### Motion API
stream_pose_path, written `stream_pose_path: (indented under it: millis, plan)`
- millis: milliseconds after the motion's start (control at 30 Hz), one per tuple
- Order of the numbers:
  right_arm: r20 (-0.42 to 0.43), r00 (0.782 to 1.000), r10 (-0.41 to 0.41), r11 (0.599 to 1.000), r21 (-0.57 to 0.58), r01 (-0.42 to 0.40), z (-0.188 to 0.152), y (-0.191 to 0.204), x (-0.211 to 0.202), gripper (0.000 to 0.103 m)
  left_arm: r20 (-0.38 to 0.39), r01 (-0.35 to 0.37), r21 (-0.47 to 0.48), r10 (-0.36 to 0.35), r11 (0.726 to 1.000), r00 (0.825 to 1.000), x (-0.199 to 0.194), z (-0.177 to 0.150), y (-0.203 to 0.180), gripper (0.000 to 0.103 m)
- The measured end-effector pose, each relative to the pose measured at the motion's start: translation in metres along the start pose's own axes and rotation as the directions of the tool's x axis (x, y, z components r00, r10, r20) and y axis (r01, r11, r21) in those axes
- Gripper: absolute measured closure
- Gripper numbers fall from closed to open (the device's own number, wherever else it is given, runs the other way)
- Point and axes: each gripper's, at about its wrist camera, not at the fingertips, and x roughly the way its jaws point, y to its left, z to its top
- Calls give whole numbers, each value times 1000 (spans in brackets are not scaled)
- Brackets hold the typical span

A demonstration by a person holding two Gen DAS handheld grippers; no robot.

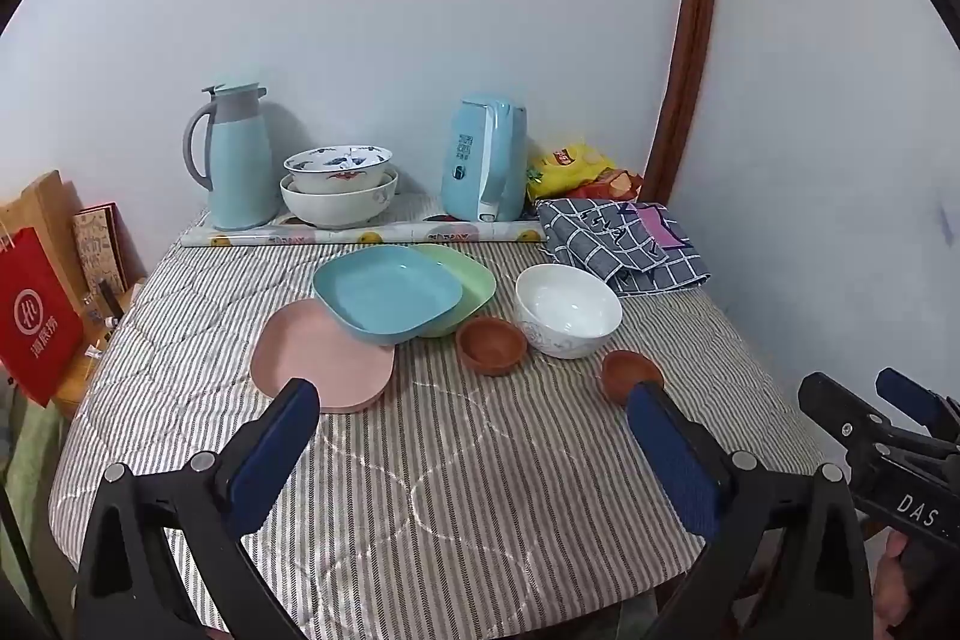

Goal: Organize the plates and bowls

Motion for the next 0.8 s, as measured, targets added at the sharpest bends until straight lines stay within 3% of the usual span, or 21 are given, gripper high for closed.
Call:
stream_pose_path:
  millis: [800]
  plan:
    - [8,1000,10,1000,-4,-10,2,3,-7,0,3,-3,-13,3,1000,1000,-2,-2,4,0]
